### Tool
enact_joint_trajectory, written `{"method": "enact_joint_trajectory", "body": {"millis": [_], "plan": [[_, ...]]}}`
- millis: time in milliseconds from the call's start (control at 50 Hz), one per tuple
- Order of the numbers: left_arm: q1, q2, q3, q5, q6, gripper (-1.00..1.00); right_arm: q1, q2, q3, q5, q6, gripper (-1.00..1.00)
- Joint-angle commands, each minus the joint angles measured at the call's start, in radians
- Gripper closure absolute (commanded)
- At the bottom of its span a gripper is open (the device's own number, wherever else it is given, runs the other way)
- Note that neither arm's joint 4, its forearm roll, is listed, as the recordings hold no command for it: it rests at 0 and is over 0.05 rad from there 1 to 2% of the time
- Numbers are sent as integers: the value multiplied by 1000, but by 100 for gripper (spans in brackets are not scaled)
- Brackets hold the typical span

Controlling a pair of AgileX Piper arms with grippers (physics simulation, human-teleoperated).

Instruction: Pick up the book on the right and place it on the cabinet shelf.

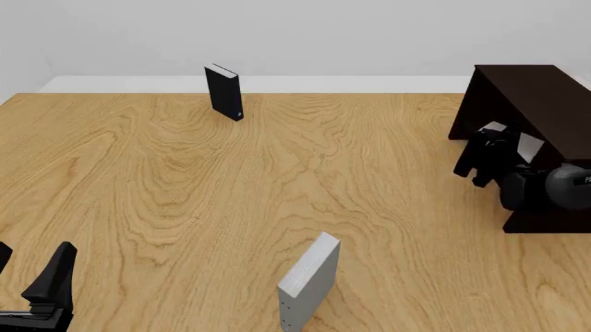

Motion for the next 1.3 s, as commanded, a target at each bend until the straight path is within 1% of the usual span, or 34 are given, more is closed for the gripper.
{"method": "enact_joint_trajectory", "body": {"millis": [20, 80, 120, 200, 380, 400, 500, 660, 1020, 1300], "plan": [[0, 0, 0, 0, 0, -100, -8, 8, 8, -6, 28, 100], [0, 0, 0, 0, 1, -100, -8, 4, 11, -1, 27, 100], [0, 0, 0, 0, 0, -100, -10, -1, 7, 17, 39, 100], [0, 0, 0, 0, 0, -100, -5, -2, 3, 32, 44, 100], [0, 0, 0, 0, 0, -100, -3, -4, 4, 45, 54, 100], [0, 0, 0, 0, 0, -100, -3, -6, 5, 43, 52, -100], [0, 0, 0, 0, 0, -100, -4, -8, 3, 60, 66, -100], [0, 0, 0, 0, 0, -100, -4, -6, 3, 61, 64, -100], [0, 0, 0, 0, 0, -100, 25, 16, 12, 49, 81, -100], [0, 0, 0, 0, 0, -100, 37, 47, 10, 41, 81, -100]]}}
